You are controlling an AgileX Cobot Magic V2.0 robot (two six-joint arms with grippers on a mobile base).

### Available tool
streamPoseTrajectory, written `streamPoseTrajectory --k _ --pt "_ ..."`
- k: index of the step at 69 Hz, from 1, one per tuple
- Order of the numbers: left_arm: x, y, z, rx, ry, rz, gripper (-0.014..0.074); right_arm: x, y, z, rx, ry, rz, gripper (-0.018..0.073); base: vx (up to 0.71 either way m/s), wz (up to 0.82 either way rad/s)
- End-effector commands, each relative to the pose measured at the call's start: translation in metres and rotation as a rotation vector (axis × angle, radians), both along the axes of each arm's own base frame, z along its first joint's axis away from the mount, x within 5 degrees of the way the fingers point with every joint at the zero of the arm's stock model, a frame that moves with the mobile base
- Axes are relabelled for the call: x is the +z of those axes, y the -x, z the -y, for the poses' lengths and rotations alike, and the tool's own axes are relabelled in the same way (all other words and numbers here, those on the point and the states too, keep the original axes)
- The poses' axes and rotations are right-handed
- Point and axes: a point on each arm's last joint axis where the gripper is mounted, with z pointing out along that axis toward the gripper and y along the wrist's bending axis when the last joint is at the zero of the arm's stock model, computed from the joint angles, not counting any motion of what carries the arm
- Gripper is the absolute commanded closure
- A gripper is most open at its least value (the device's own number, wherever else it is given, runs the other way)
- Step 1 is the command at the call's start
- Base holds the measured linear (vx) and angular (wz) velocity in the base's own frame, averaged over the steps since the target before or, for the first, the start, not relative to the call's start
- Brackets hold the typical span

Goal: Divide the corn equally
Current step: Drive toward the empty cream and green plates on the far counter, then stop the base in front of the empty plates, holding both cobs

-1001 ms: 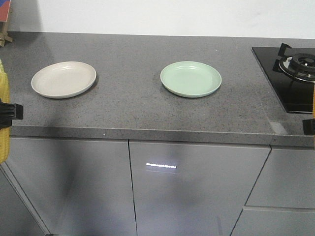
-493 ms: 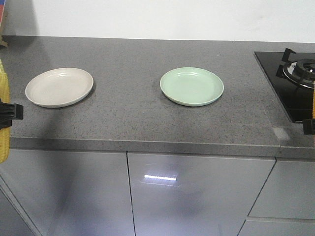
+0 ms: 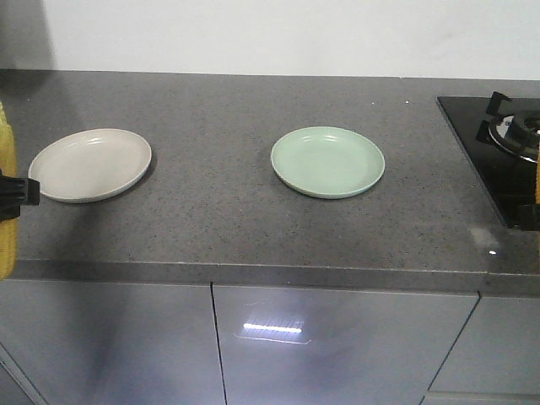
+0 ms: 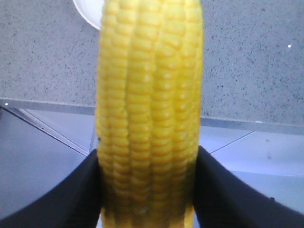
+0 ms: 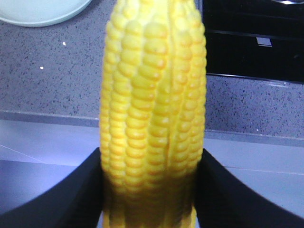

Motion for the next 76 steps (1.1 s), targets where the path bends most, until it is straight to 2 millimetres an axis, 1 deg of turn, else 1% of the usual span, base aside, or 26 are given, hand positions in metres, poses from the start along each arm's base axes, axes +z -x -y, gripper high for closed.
streamPoseTrajectory --k 1,76 --pt "0.0151 0.0006 -0.0012 -0.001 0.016 0.093 0.0463 0.0157 -0.0002 0.002 0.0 0.011 0.101 0.0365 0.09 -0.02" --pt "0.0151 0.0006 -0.0012 -0.001 0.016 0.093 0.0463 0.0157 -0.0002 0.002 0.0 0.011 0.101 0.0365 0.08 -0.03"
